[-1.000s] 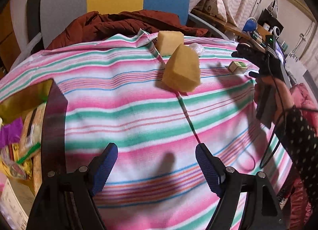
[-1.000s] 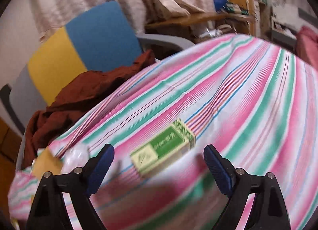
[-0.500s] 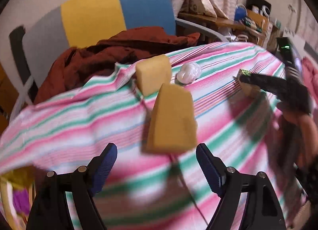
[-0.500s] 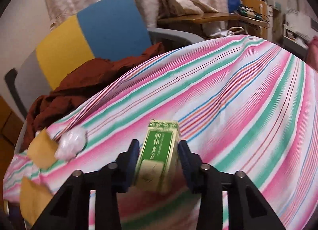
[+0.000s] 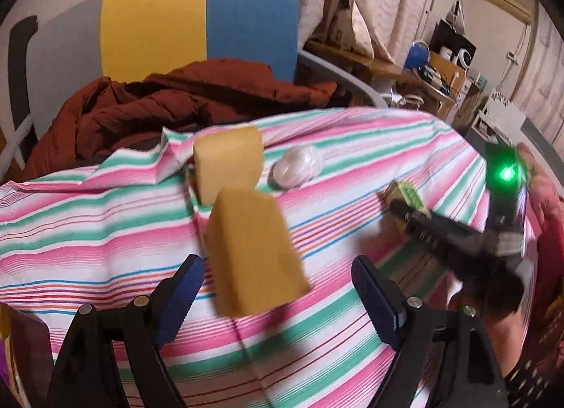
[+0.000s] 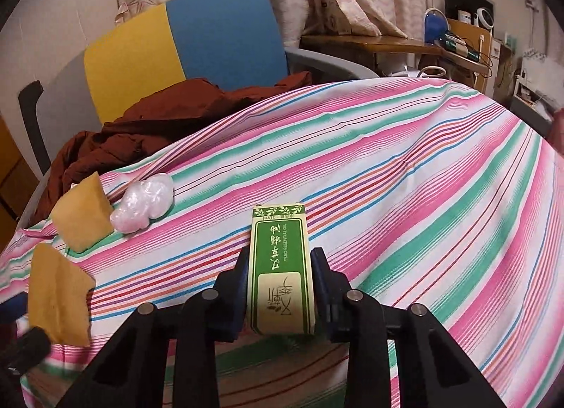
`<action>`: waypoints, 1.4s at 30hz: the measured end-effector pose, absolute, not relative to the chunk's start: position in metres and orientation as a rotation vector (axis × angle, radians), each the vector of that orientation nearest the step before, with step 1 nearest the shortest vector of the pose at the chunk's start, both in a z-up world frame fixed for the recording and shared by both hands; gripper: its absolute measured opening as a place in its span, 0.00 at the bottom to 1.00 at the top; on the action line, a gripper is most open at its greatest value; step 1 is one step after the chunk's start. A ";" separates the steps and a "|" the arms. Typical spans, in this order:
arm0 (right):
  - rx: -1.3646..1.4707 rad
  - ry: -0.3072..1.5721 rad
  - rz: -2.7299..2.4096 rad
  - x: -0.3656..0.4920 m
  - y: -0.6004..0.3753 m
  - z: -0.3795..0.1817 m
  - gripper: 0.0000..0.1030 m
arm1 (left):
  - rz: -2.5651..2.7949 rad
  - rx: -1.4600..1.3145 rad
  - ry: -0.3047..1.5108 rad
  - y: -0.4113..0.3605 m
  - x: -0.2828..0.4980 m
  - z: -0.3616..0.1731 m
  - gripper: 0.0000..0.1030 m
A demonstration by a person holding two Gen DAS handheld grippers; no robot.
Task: Organize objects
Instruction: 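Grasp a yellow sponge with the left tool while the right tool holds the green tea box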
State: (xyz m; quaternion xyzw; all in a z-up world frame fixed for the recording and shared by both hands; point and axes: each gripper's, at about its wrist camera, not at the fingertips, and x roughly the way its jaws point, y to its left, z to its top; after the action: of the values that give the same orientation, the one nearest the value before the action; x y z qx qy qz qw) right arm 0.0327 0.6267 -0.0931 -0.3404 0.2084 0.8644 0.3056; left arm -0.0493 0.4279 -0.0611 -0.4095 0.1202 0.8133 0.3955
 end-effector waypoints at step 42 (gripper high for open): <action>-0.833 0.273 2.361 0.047 0.552 -0.069 0.31 | 2.179 -0.744 0.489 0.372 0.010 -0.089 0.48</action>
State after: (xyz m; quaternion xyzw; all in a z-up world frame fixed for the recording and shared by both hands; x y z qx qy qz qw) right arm 0.0467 0.5520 -0.0688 -0.3150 0.1033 0.8923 0.3066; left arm 0.0102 0.3717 -0.0890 -0.2919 0.1917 0.8548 0.3840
